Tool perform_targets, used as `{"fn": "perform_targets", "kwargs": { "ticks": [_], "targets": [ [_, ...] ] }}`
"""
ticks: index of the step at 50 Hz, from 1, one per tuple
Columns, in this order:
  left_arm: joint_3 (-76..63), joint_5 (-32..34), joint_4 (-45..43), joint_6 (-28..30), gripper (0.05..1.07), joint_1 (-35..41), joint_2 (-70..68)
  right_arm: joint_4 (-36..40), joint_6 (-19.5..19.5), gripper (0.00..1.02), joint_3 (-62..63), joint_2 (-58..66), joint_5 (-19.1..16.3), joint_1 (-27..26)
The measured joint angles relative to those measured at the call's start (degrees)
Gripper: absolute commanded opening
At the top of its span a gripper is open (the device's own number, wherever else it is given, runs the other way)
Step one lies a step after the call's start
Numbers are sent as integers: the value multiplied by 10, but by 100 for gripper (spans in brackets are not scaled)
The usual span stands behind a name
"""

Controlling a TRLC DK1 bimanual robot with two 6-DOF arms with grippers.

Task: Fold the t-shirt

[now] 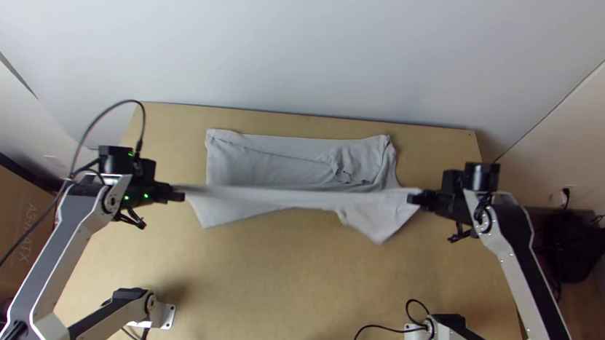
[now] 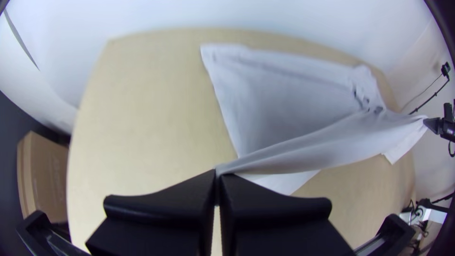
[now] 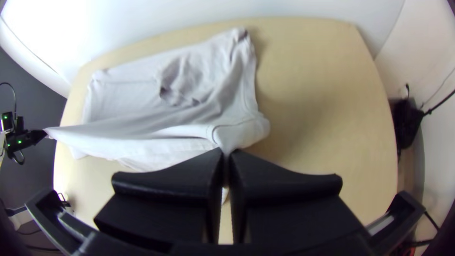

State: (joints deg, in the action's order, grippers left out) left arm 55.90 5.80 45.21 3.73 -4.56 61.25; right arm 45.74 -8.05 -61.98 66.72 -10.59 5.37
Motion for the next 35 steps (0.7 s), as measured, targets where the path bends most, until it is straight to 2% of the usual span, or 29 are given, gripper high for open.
{"fn": "perform_targets", "kwargs": {
  "ticks": [17,25,35],
  "targets": [
    [229,-5,-19,-51,8,-30,7,-10,-3,2,-242,61,0,21],
    [321,-9,-45,-63,8,-35,48,-13,-3,2,-366,134,-2,21],
    [449,-20,-74,-64,8,-36,129,10,-2,2,-597,268,-2,21]
  ]
}}
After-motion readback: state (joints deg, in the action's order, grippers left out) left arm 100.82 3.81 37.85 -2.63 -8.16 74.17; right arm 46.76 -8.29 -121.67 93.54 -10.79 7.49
